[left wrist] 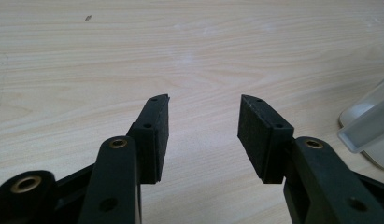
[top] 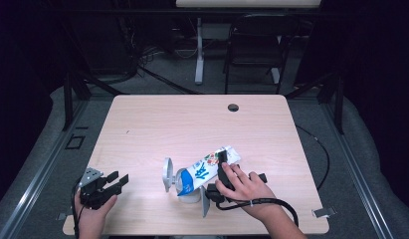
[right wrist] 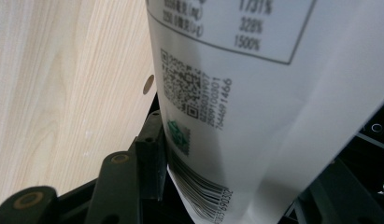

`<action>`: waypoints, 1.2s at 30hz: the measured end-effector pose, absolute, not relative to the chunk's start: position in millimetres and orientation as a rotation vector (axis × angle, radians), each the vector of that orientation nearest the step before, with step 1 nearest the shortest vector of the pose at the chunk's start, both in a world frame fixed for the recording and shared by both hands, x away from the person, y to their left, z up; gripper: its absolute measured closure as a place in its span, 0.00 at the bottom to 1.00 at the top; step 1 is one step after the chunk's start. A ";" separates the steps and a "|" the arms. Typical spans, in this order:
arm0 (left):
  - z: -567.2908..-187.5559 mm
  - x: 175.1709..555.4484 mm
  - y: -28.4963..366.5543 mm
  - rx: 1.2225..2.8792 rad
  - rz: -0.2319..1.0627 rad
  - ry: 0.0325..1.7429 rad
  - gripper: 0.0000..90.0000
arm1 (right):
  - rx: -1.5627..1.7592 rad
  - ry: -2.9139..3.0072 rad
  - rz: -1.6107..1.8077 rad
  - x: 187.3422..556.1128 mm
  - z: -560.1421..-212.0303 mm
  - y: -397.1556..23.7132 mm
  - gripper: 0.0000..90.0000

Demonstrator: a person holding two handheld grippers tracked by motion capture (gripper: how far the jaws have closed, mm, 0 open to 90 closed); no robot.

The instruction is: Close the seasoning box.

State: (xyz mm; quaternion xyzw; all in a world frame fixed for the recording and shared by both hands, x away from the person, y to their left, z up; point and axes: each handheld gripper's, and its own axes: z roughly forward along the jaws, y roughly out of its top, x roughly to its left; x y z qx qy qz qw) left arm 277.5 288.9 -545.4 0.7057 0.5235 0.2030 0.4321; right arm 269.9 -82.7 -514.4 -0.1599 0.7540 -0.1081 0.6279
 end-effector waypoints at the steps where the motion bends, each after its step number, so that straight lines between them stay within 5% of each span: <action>1: -545.4 277.4 288.9 1.759 0.506 1.305 0.60 | -0.366 1.728 -0.248 269.8 -514.3 -82.8 0.56; 36: -544.7 277.2 289.5 1.752 0.510 1.311 0.60 | -0.380 1.721 -0.258 269.6 -513.6 -82.2 0.56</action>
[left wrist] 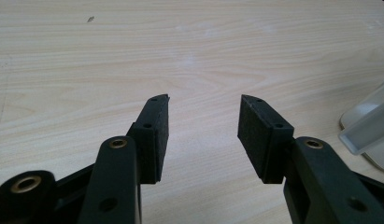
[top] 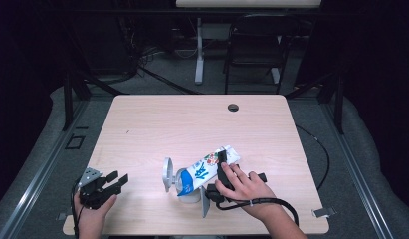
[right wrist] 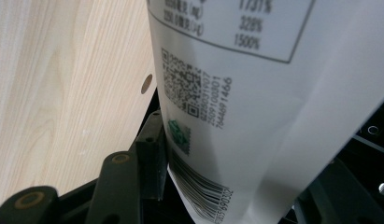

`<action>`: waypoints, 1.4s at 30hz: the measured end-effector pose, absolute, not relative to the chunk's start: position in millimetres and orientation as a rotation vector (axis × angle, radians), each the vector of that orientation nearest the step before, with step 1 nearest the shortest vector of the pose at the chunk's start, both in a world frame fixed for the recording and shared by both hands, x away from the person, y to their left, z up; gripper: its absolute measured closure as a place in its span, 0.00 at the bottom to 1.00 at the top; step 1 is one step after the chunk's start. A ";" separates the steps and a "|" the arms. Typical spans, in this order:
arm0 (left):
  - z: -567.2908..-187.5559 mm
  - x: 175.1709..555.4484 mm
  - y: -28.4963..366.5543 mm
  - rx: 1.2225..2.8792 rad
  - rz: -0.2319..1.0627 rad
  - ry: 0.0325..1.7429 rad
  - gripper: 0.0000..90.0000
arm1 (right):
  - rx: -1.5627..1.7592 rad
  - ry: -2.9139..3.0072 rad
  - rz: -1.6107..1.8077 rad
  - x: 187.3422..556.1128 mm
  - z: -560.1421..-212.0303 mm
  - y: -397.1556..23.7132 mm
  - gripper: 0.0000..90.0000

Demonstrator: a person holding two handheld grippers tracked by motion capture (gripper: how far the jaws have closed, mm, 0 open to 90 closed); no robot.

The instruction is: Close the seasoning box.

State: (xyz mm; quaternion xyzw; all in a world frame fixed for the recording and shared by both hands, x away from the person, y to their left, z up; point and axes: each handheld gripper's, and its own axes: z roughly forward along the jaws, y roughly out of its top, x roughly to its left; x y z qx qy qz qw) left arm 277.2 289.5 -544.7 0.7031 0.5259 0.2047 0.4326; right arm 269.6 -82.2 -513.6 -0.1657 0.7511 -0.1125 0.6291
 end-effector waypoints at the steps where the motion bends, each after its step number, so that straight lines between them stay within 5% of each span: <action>1: -544.7 277.1 289.5 1.752 0.510 1.311 0.60 | -0.379 1.721 -0.259 269.6 -513.5 -82.2 0.56; 42: -545.1 277.1 291.1 1.751 0.508 1.317 0.59 | -0.397 1.708 -0.271 269.6 -512.6 -81.8 0.56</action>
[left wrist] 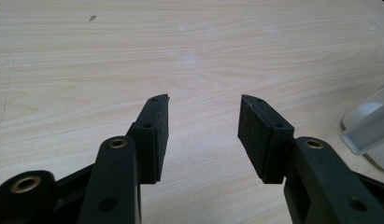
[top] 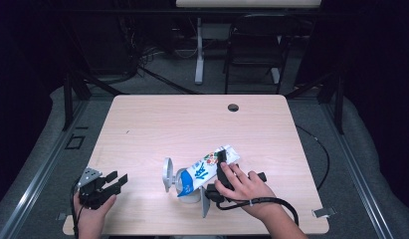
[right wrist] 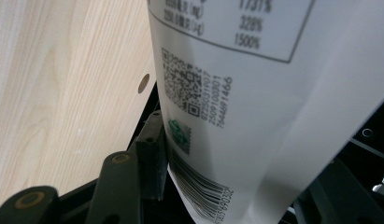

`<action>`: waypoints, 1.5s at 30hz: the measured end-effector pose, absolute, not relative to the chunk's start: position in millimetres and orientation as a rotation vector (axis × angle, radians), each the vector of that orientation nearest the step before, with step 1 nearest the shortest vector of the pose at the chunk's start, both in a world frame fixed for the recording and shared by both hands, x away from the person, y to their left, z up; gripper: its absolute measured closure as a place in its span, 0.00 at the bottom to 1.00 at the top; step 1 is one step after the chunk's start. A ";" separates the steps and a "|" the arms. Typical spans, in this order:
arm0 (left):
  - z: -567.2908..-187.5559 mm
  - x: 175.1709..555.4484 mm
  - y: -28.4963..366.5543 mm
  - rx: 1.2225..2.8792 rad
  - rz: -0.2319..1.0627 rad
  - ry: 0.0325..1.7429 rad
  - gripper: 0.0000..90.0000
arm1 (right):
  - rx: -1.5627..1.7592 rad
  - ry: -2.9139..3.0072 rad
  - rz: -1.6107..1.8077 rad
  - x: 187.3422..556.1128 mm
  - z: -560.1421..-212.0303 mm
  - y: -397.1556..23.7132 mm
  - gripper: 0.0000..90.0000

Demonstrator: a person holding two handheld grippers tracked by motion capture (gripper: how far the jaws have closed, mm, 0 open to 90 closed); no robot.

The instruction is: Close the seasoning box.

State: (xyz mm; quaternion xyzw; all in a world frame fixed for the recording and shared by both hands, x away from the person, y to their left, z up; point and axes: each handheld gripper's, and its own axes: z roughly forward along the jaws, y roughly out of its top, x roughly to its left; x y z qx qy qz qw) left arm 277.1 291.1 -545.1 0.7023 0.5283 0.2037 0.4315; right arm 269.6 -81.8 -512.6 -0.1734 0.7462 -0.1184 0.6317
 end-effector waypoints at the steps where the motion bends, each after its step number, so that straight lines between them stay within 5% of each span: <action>1: -545.1 277.1 291.1 1.751 0.508 1.317 0.59 | -0.398 1.707 -0.272 269.5 -512.5 -81.8 0.56; 45: -544.6 277.0 291.4 1.745 0.513 1.316 0.59 | -0.411 1.693 -0.278 270.0 -510.7 -80.5 0.57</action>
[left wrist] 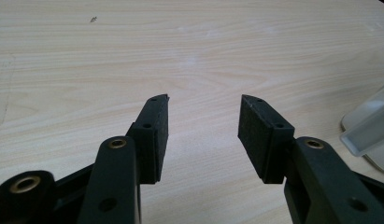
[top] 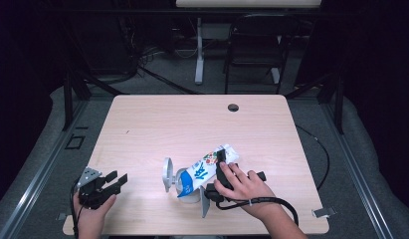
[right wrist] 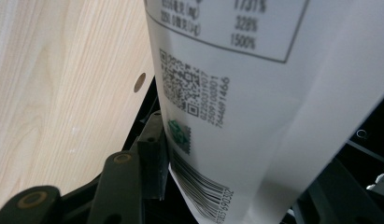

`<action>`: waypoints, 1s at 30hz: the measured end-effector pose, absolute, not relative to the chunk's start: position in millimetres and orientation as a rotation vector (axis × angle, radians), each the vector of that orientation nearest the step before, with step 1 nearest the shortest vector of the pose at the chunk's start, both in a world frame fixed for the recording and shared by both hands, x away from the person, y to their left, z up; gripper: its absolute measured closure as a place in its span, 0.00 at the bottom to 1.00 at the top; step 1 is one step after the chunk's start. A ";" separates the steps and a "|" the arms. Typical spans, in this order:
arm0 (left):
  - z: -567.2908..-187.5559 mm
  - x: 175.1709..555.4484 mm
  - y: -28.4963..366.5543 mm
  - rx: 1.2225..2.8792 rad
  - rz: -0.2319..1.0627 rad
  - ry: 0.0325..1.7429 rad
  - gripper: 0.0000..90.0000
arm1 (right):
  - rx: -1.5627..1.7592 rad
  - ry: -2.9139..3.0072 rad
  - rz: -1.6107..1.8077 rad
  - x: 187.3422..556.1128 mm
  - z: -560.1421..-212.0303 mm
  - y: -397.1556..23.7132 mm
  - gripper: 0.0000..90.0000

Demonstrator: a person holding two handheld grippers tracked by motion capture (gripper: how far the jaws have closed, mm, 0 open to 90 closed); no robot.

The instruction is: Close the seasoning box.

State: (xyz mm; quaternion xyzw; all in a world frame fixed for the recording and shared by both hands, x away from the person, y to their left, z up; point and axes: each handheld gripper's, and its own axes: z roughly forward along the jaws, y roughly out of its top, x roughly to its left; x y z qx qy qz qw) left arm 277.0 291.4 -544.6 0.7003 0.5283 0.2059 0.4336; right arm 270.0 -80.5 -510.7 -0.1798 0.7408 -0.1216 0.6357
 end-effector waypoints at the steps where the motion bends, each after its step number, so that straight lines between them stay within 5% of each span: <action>1: -544.6 277.0 291.4 1.743 0.513 1.316 0.59 | -0.413 1.691 -0.280 270.0 -510.6 -80.4 0.57; 30: -544.8 277.0 292.6 1.737 0.511 1.324 0.59 | -0.421 1.684 -0.282 270.2 -510.1 -79.8 0.58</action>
